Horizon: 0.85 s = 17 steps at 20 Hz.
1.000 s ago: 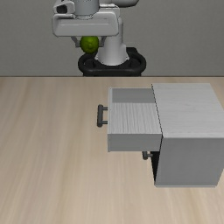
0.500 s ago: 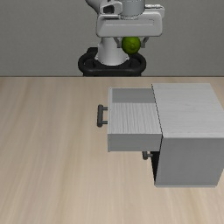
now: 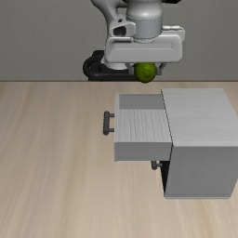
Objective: Pick up the lime and place it in the top layer of the cabinet
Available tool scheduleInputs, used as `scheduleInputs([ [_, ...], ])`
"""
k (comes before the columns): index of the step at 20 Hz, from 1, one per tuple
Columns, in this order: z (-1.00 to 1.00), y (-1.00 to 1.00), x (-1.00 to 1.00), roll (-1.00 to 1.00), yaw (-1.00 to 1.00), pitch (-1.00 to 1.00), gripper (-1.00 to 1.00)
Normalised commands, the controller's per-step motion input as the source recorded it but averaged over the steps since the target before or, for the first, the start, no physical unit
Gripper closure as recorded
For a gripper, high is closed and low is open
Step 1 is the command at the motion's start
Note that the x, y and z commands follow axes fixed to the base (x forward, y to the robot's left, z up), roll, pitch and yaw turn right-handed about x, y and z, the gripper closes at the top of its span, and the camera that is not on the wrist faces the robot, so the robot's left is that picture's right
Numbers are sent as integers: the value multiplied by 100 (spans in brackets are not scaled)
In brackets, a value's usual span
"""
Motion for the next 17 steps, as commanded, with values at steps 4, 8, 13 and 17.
scheduleInputs([
  [4, 0, 0, 100, 0, 0, 0, 100],
  [8, 0, 0, 0, 0, 0, 0, -100],
  [13, 0, 0, 0, 0, 0, 0, -100],
  [17, 0, 0, 0, 0, 0, 0, -100],
])
